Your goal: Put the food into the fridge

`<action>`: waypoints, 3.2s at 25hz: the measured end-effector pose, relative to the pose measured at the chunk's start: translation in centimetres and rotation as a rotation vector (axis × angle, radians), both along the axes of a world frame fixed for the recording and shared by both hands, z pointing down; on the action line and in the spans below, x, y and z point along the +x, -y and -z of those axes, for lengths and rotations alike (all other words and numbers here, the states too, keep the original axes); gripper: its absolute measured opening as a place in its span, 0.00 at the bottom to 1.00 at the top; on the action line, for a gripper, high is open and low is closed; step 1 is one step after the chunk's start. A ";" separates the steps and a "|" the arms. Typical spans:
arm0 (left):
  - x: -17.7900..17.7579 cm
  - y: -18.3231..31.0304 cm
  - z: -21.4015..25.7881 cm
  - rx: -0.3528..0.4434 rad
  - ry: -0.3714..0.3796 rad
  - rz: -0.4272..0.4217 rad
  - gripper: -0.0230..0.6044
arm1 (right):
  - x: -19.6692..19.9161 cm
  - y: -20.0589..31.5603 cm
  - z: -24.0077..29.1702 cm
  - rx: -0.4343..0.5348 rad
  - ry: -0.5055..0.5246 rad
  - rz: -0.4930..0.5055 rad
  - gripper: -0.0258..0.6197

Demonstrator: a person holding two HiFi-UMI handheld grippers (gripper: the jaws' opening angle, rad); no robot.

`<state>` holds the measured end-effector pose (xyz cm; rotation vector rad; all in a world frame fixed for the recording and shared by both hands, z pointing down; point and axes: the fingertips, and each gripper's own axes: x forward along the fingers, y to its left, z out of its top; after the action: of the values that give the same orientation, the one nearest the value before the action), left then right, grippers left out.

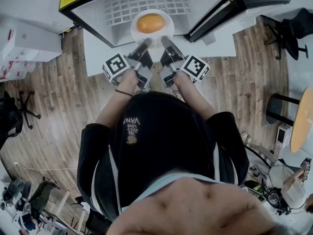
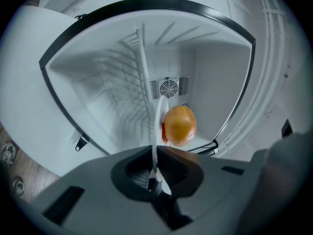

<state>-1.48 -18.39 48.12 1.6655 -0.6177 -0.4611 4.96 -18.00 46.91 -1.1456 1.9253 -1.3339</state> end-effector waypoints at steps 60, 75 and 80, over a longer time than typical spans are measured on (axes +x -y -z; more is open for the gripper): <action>2.1 2.4 2.7 0.067 -0.079 -0.046 0.09 | 2.7 2.0 1.7 0.075 -0.019 -0.074 0.11; 2.3 2.8 3.2 0.064 -0.129 -0.043 0.09 | 2.8 2.6 2.1 0.101 -0.036 -0.067 0.13; 2.2 3.0 3.4 0.065 -0.140 -0.041 0.10 | 2.6 2.9 2.5 0.117 -0.035 -0.059 0.14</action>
<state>0.68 -21.35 44.67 1.6879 -0.4695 -0.5680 7.60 -20.88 44.45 -1.1656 1.9514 -1.1624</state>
